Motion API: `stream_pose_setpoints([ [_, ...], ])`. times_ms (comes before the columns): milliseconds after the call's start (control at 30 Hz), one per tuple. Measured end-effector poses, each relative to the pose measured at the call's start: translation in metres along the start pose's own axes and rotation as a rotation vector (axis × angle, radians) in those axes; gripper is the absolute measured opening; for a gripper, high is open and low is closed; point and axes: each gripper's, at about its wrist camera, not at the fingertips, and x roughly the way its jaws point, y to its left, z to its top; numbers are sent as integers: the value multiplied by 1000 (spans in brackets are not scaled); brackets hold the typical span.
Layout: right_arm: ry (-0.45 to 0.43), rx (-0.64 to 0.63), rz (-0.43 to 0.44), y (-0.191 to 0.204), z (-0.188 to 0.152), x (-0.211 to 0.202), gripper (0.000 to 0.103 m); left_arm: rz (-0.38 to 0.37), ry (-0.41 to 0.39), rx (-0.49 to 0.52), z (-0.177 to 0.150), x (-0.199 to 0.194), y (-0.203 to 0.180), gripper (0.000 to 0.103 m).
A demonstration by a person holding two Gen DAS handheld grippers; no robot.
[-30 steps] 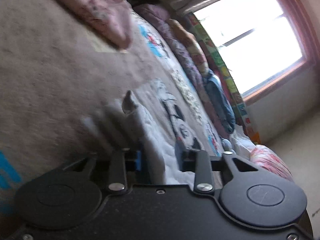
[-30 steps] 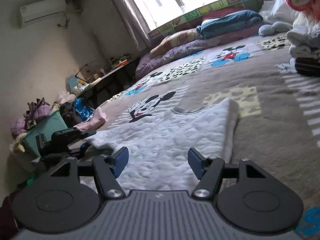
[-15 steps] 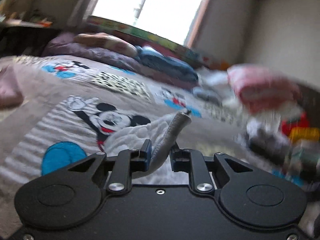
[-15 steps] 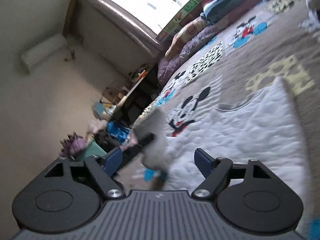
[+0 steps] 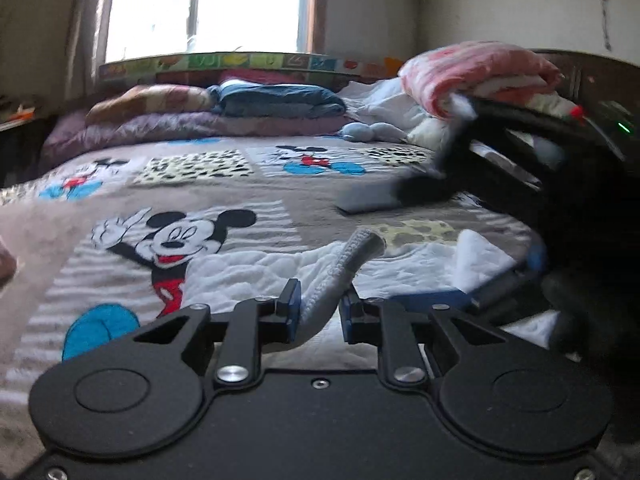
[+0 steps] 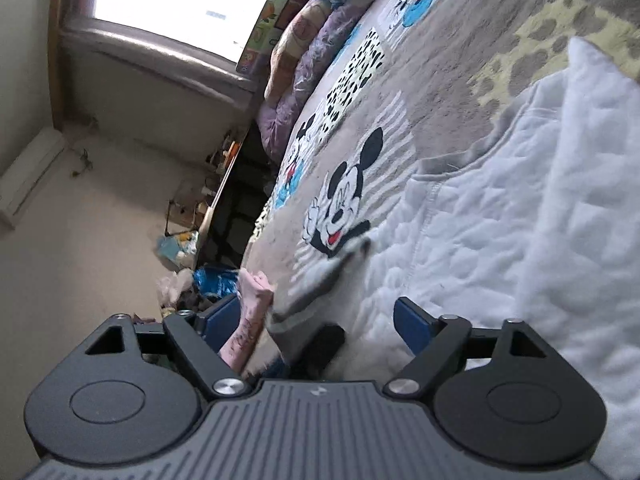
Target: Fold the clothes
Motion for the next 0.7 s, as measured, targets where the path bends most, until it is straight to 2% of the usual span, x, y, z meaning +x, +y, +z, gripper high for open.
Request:
stream_pose_setpoints([
  [33,3,8,4,1,2,3,69,-7,-3,15,0,0,-3,17],
  [67,12,4,2,1,4,5,52,-12,-6,30,0,-1,-6,17],
  [100,18,-5,-7,2,5,8,45,-18,-10,43,0,-2,-9,17],
  [167,8,-40,-20,10,10,6,21,-20,-11,52,-1,-7,-10,34],
  [200,1,-59,-26,14,13,5,16,-19,-6,40,-4,-11,-8,54],
  [233,-6,-77,-32,19,16,4,12,-18,0,28,-6,-16,-6,59],
  [300,-19,-115,-44,27,22,2,10,-15,11,4,-12,-25,-1,62],
  [367,-33,-152,-56,35,28,-1,9,-13,23,-20,-17,-35,3,71],
  [467,-53,-208,-74,48,37,-4,4,-10,39,-56,-25,-49,9,72],
  [600,-58,-248,-107,59,50,-7,4,-6,62,-105,-36,-67,18,72],
  [633,-49,-249,-119,59,50,-5,4,-5,68,-117,-38,-72,20,72],
  [700,-16,-247,-153,58,44,2,14,-1,81,-143,-44,-79,24,72],
])
